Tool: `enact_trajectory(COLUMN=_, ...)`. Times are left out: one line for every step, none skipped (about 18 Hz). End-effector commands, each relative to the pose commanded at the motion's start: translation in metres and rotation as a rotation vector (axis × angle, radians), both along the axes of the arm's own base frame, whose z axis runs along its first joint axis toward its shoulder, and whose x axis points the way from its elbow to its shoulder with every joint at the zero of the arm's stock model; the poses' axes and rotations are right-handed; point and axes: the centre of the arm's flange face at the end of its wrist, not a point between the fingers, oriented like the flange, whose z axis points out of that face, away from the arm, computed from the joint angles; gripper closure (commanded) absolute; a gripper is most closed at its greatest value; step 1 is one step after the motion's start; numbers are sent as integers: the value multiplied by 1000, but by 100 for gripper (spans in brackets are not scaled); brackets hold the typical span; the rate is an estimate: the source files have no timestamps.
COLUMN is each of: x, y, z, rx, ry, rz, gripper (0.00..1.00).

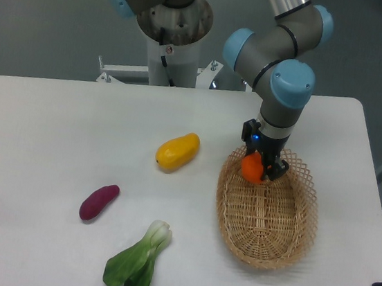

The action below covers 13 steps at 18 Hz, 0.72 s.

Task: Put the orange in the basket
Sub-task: 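Lower the orange into the basket and open the gripper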

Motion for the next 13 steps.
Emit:
enact_trajectory(x=0, y=0, z=0, rx=0, ry=0, rz=1, gripper=43)
enact_trajectory(x=0, y=0, z=-1, rx=-1, ry=-2, rz=2, gripper=38)
enact_trajectory(x=0, y=0, z=-1, rx=-1, ry=-2, rz=2, gripper=33)
enact_trajectory(x=0, y=0, z=-1, rx=-1, ry=-2, rz=2, gripper=32)
enact_trajectory(x=0, y=0, z=-1, rx=-1, ry=-2, rz=3, gripper=32)
enact_trajectory(x=0, y=0, z=-1, rx=-1, ry=-2, rz=3, gripper=32)
enact_trajectory(x=0, y=0, z=-1, rx=-1, ry=-2, rz=3, gripper=28)
enact_trajectory(x=0, y=0, z=0, rx=0, ry=0, rz=5, gripper=19)
enact_trajectory(x=0, y=0, z=0, rx=1, ry=1, rz=8, gripper=13)
enact_trajectory(x=0, y=0, z=1, rx=7, ry=8, rz=14, gripper=3)
enact_trajectory(x=-1, y=0, z=2, rx=8, ry=10, rz=18, gripper=0)
enact_trajectory(x=0, y=0, z=3, rx=9, ry=11, rz=18, gripper=0)
enact_trajectory(x=0, y=0, z=3, rx=10, ry=13, rz=20, gripper=0)
